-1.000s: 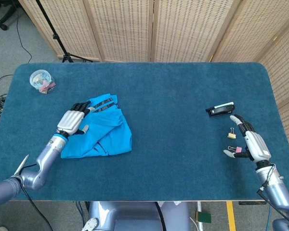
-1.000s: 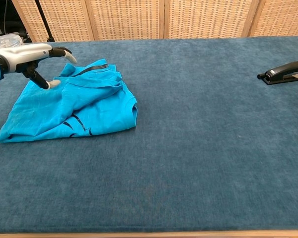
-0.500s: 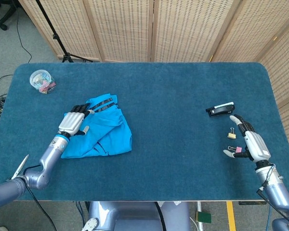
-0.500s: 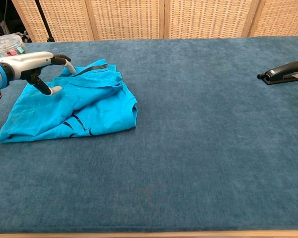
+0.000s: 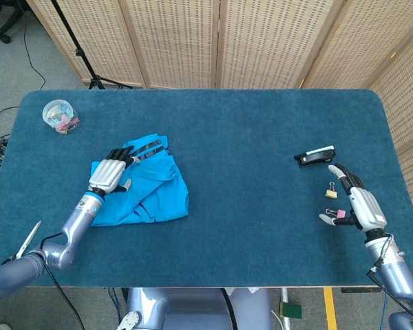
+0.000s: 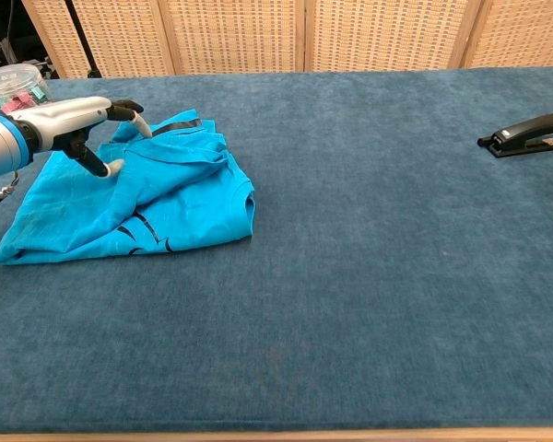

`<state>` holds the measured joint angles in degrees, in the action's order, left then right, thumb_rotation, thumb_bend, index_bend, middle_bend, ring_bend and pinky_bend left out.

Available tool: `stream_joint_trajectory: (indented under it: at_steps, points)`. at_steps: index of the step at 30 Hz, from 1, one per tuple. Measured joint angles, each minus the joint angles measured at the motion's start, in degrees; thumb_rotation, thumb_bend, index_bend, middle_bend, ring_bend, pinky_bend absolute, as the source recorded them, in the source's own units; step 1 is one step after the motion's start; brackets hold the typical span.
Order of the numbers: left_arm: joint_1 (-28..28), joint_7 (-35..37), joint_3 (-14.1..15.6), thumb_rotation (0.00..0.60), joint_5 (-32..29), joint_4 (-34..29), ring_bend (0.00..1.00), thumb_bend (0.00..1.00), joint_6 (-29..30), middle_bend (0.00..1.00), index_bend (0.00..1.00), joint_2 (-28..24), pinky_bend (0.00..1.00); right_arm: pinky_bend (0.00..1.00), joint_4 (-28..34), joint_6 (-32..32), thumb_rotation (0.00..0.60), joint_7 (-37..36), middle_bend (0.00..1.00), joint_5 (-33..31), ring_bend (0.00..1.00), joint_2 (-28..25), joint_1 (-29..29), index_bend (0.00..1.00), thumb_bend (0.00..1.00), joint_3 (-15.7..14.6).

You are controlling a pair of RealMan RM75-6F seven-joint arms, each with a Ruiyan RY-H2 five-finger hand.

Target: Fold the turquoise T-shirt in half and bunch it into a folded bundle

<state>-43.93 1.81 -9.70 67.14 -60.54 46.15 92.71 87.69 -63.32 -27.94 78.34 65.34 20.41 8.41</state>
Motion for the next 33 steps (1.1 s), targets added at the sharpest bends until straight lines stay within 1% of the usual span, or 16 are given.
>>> stream_joint_trajectory:
  at_steps: [7,16,21,33]
  points:
    - [-0.2,-0.2,-0.2,0.6,-0.2,1.1,0.0,0.48,-0.6,0.0,0.3,0.8,0.0,0.0,0.0,-0.1,0.6,-0.1,0.0,0.0,0.0,0.0,0.0,0.0,0.0,0.0]
    - [-0.4,0.1,-0.6,0.6,-0.1,2.8,0.0,0.5,-0.9,0.0,0.4,2.0,0.0,0.0,-0.1,0.0,0.6,0.0,0.0,0.0,0.0,0.0,0.0,0.0,0.0,-0.1]
    - [-0.3,0.9,-0.8,0.6,0.5,3.9,0.0,0.52,-0.7,0.0,0.47,2.8,0.0,0.0,-0.1,0.0,0.6,0.2,0.0,0.0,0.0,0.1,0.1,0.0,0.0,-0.1]
    - [0.0,3.3,-1.7,0.6,2.3,5.5,0.0,0.52,2.2,0.0,0.48,3.9,0.0,0.0,-0.1,0.4,0.6,0.5,0.0,0.0,0.0,0.3,0.2,0.0,0.0,-0.2]
